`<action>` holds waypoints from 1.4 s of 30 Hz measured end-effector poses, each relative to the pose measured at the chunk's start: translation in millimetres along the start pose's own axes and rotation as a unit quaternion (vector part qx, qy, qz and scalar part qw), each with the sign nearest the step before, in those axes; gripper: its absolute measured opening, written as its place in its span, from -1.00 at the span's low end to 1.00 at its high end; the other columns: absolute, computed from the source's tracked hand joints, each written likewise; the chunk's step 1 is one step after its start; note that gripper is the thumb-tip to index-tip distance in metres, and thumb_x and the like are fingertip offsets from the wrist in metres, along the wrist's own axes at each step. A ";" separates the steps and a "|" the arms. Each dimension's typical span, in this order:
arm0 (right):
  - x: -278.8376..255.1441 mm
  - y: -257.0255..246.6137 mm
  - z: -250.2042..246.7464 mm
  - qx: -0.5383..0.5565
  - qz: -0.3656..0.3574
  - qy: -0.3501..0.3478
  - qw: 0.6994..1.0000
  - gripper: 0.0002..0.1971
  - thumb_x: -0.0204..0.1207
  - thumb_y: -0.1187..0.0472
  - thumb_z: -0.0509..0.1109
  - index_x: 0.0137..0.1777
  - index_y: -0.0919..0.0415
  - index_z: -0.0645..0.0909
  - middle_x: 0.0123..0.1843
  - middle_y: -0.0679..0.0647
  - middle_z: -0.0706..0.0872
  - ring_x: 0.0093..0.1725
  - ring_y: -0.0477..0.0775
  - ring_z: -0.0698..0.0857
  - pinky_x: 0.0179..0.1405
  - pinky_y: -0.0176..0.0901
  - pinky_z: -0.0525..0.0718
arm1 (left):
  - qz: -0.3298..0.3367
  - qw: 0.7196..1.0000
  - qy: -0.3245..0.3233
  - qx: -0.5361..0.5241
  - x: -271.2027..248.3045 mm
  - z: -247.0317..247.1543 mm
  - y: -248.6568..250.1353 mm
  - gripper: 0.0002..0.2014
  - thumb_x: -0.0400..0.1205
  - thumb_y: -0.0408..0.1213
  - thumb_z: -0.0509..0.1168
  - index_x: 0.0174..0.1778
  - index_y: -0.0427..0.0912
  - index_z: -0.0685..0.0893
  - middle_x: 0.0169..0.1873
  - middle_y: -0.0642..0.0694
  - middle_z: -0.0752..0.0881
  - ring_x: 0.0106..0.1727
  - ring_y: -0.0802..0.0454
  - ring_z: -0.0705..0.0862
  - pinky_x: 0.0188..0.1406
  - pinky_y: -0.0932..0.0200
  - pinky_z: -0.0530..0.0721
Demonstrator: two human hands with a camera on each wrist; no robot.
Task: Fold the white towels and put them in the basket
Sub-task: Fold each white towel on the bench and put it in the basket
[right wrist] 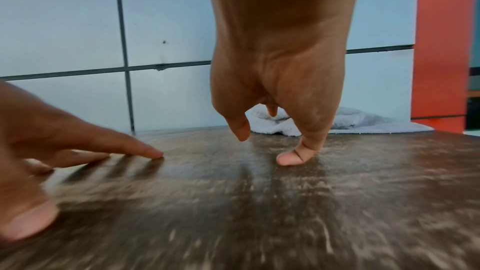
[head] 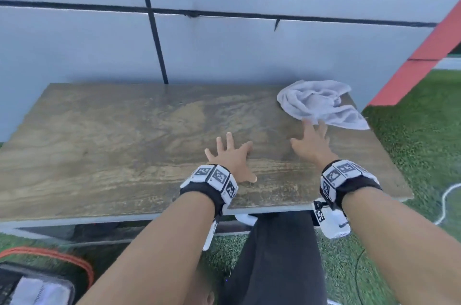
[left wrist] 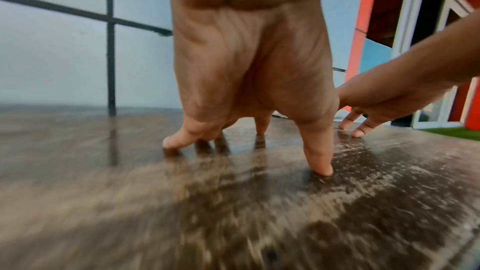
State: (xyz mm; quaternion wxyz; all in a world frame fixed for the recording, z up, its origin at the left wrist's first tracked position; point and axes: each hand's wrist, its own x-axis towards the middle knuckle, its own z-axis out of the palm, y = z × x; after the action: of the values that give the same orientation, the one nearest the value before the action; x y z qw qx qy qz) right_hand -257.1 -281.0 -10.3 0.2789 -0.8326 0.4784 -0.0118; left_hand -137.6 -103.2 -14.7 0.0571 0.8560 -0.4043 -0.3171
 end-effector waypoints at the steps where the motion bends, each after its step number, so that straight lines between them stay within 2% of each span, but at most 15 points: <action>1: 5.7 1.0 -3.3 0.004 0.008 -0.001 1.000 -0.21 0.60 0.13 0.33 0.72 -0.13 -0.04 0.76 0.16 -0.30 0.67 0.54 0.02 0.62 0.24 0.14 | -0.010 1.000 -0.015 0.022 3.4 -4.6 4.5 -0.04 0.49 0.05 0.51 0.69 0.30 0.03 0.70 -0.21 -0.39 0.70 -0.41 -0.32 0.54 -0.65 -0.11; 5: 27.7 -1.1 -6.4 -0.027 0.006 -0.007 1.000 -0.07 0.53 0.24 0.30 0.71 -0.25 -0.22 0.74 -0.08 -0.44 0.69 0.45 -0.01 0.57 0.25 0.27 | -0.032 0.997 -0.046 0.055 12.5 -17.1 13.2 0.08 0.48 0.04 0.55 0.69 0.37 -0.12 0.68 -0.22 -0.44 0.69 -0.44 -0.32 0.48 -0.71 0.02; 9: 47.1 5.1 3.5 -0.084 0.019 -0.006 0.996 -0.13 0.66 0.07 0.23 0.73 -0.08 -0.35 0.78 -0.01 -0.26 0.70 0.42 0.01 0.59 0.29 0.22 | -0.038 0.996 -0.052 0.067 17.8 -16.7 15.2 0.11 0.48 0.02 0.56 0.68 0.40 -0.19 0.67 -0.24 -0.47 0.68 -0.44 -0.35 0.46 -0.73 0.01; 11: 50.2 4.1 7.8 -0.103 0.015 0.009 0.994 -0.22 0.70 0.03 0.20 0.74 -0.03 -0.24 0.77 0.03 -0.14 0.67 0.41 0.08 0.52 0.34 0.32 | -0.041 0.996 -0.051 0.066 18.9 -16.8 16.2 0.13 0.46 0.01 0.58 0.68 0.41 -0.19 0.67 -0.24 -0.46 0.68 -0.46 -0.34 0.44 -0.75 0.02; 14: 51.1 -4.0 8.3 -0.133 0.020 0.023 0.991 -0.44 0.70 0.02 0.18 0.65 0.05 0.13 0.67 0.10 0.08 0.58 0.37 0.21 0.38 0.31 0.47 | -0.043 0.996 -0.050 0.061 20.1 -16.9 17.0 0.15 0.45 0.00 0.60 0.67 0.41 -0.18 0.67 -0.24 -0.46 0.68 -0.46 -0.34 0.44 -0.76 0.02; 18: 51.5 -14.1 6.1 -0.232 -0.016 0.083 0.969 -0.52 0.60 0.02 0.23 0.49 0.14 0.39 0.57 0.16 0.19 0.52 0.35 0.19 0.36 0.24 0.43 | -0.044 0.996 -0.053 0.057 19.8 -16.9 16.5 0.15 0.45 0.01 0.59 0.67 0.42 -0.20 0.67 -0.23 -0.47 0.68 -0.43 -0.37 0.46 -0.74 0.00; 24: 35.3 -18.9 5.1 -0.204 -0.070 0.015 0.976 -0.61 0.55 0.02 0.20 0.36 0.07 0.40 0.56 0.18 0.39 0.56 0.37 0.25 0.46 0.32 0.30 | -0.040 0.998 -0.021 0.032 17.3 -14.3 13.1 0.17 0.39 -0.01 0.64 0.68 0.41 -0.11 0.71 -0.19 -0.37 0.70 -0.40 -0.32 0.45 -0.75 -0.03; 28: 2.5 -24.6 26.9 -0.188 -0.169 0.008 0.967 -0.72 0.52 0.10 0.21 0.23 0.02 0.39 0.42 0.11 0.45 0.44 0.34 0.36 0.44 0.28 0.35 | -0.023 0.999 0.019 -0.014 13.0 -12.9 10.4 0.36 0.33 -0.09 0.69 0.61 0.46 -0.37 0.73 -0.23 -0.27 0.71 -0.41 -0.26 0.44 -0.76 -0.07; 30: -15.8 -27.6 37.3 -0.163 -0.212 -0.021 0.963 -0.69 0.46 0.16 0.22 0.21 -0.03 0.41 0.38 0.04 0.43 0.42 0.30 0.36 0.42 0.21 0.37 | -0.007 0.999 0.040 -0.032 7.4 -9.6 8.0 0.35 0.34 -0.10 0.68 0.58 0.52 -0.39 0.73 -0.30 -0.20 0.70 -0.46 -0.23 0.43 -0.75 -0.08; 32: -29.2 -29.3 46.1 -0.143 -0.254 -0.053 0.955 -0.61 0.38 0.21 0.20 0.22 -0.07 0.45 0.39 -0.03 0.44 0.43 0.25 0.34 0.45 0.13 0.37 | 0.013 0.996 0.067 -0.049 2.7 -2.2 1.3 0.19 0.38 -0.04 0.64 0.63 0.50 -0.17 0.72 -0.33 -0.08 0.70 -0.50 -0.18 0.46 -0.72 -0.10; 35: -42.4 -31.8 53.5 -0.098 -0.298 -0.105 0.944 -0.52 0.33 0.28 0.16 0.23 -0.10 0.54 0.41 -0.11 0.52 0.44 0.16 0.36 0.50 0.09 0.36 | 0.031 0.989 0.132 -0.054 -7.2 10.7 -14.1 -0.30 0.47 0.10 0.53 0.48 0.17 0.38 0.61 -0.22 0.25 0.70 -0.45 -0.01 0.53 -0.65 -0.03; 37: -49.4 -33.4 54.3 -0.039 -0.307 -0.105 0.945 -0.50 0.34 0.28 0.15 0.26 -0.13 0.54 0.27 -0.18 0.57 0.35 0.08 0.44 0.36 0.12 0.50 | 0.043 0.982 0.174 -0.063 -16.6 15.0 -30.8 -0.54 0.56 -0.02 0.46 0.31 -0.03 0.50 0.40 -0.18 0.43 0.58 -0.35 0.29 0.55 -0.53 0.18; 38: -51.0 -33.0 54.6 -0.018 -0.302 -0.083 0.950 -0.52 0.40 0.29 0.18 0.28 -0.11 0.53 0.21 -0.19 0.56 0.28 0.05 0.46 0.27 0.10 0.54 | 0.053 0.977 0.190 -0.076 -21.1 15.2 -41.5 -0.67 0.59 -0.11 0.44 0.20 -0.08 0.54 0.24 -0.14 0.48 0.40 -0.29 0.45 0.50 -0.43 0.33; 40: -52.2 -32.1 56.4 -0.034 -0.296 0.004 0.954 -0.59 0.51 0.29 0.22 0.34 -0.02 0.50 0.26 -0.09 0.54 0.24 0.08 0.44 0.21 0.10 0.53 | 0.067 0.974 0.203 -0.079 -29.9 11.4 -64.5 -0.88 0.60 -0.28 0.38 -0.02 -0.14 0.56 0.02 -0.08 0.46 0.06 -0.21 0.54 0.29 -0.24 0.54; 42: -52.0 -33.2 59.0 -0.056 -0.269 0.036 0.961 -0.60 0.59 0.24 0.19 0.42 0.03 0.46 0.43 0.01 0.49 0.37 0.19 0.41 0.34 0.17 0.46 | 0.071 0.976 0.200 -0.044 -38.5 2.5 -87.0 -0.97 0.61 -0.35 0.29 -0.08 -0.15 0.61 -0.02 -0.10 0.46 -0.01 -0.22 0.53 0.12 -0.15 0.61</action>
State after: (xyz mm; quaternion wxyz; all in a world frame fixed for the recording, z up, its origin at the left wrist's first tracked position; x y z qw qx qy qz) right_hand -242.1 -199.6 -31.4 0.2012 -0.9438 0.2467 -0.0893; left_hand -100.2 -16.8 -28.4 0.1969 0.8678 -0.4302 -0.1517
